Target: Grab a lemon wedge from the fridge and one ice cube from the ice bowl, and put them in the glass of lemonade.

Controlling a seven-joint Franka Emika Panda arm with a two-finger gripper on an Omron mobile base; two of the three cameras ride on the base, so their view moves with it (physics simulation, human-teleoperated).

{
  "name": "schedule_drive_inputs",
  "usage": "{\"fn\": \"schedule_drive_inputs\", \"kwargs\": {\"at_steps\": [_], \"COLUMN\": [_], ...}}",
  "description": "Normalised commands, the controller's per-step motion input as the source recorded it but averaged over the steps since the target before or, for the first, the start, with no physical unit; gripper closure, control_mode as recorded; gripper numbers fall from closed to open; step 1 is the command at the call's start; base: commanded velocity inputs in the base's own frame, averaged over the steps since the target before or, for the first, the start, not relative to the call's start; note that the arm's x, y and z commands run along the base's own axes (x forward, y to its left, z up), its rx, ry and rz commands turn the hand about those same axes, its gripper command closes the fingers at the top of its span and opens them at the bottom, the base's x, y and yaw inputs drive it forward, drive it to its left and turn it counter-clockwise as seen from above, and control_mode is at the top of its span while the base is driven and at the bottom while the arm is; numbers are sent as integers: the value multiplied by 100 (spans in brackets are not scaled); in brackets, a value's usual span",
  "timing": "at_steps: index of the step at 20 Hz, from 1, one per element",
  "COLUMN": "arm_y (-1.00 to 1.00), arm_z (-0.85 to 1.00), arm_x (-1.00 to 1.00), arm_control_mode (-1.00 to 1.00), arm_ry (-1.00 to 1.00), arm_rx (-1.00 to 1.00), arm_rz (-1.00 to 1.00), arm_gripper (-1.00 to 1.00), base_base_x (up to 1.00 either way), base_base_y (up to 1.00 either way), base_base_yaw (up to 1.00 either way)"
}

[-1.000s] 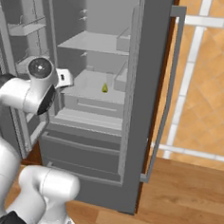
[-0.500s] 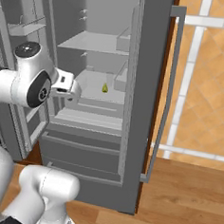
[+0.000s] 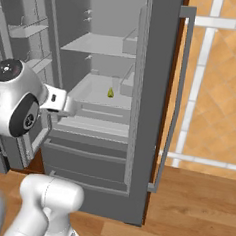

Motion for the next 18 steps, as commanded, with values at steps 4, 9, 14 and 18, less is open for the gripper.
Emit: {"fn": "schedule_drive_inputs", "kwargs": {"at_steps": [4, 9, 14, 18], "arm_y": [0, 0, 0, 0], "arm_z": [35, 54, 0, 0], "arm_x": [-73, -8, 0, 0], "arm_control_mode": [-100, -100, -100, -100], "arm_ry": [-1, 1, 0, 2], "arm_rx": [0, 0, 0, 0], "arm_rz": [0, 0, 0, 0], "arm_gripper": [-100, -100, -100, -100], "base_base_x": [0, 0, 0, 0], "base_base_y": [0, 0, 0, 0], "base_base_yaw": [0, 0, 0, 0]}}
